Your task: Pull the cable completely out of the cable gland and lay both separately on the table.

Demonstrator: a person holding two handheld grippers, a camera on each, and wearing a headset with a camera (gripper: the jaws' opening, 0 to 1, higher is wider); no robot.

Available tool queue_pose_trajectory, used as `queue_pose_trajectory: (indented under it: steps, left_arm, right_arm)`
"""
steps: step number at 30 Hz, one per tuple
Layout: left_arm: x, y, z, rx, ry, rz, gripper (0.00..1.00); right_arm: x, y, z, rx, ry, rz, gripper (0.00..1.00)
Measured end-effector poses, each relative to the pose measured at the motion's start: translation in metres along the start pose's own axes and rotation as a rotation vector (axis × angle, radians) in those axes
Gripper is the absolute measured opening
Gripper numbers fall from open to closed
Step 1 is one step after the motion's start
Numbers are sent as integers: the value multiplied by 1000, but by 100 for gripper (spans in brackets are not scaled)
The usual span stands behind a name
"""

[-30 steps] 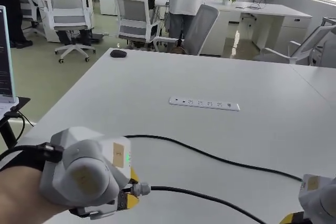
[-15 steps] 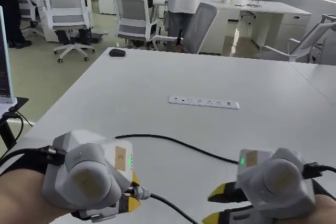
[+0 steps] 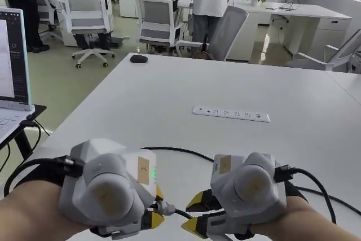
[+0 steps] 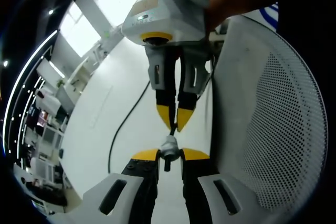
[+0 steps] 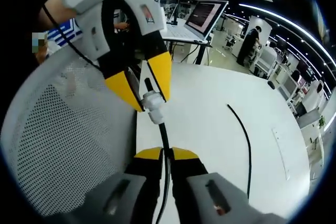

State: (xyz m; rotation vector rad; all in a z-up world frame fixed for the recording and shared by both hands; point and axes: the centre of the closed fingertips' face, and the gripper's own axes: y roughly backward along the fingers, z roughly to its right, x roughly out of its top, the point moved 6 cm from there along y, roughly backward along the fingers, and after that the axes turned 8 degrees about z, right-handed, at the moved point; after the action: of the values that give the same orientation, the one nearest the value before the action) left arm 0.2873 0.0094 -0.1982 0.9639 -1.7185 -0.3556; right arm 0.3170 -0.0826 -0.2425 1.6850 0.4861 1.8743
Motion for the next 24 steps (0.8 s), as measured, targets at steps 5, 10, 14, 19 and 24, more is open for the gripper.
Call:
queue_pose_trajectory:
  steps: [5, 10, 14, 19, 24]
  left_arm:
    - [-1, -2, -4, -6, 4, 5, 17]
    - [-7, -2, -11, -1, 26, -1, 17]
    - [-13, -3, -12, 2, 56, 5, 17]
    - [-18, -9, -8, -20, 95, 24, 17]
    - [-26, -19, -6, -19, 125, 17, 17]
  right_arm:
    - [-7, 2, 6, -7, 7, -20, 3]
    - [-30, 11, 19, -14, 47, -130, 3]
    - [-40, 21, 41, -57, 41, -160, 4]
    - [-45, 34, 87, -140, 10, -160, 5]
    - [-59, 40, 152, -286, -147, -80, 5]
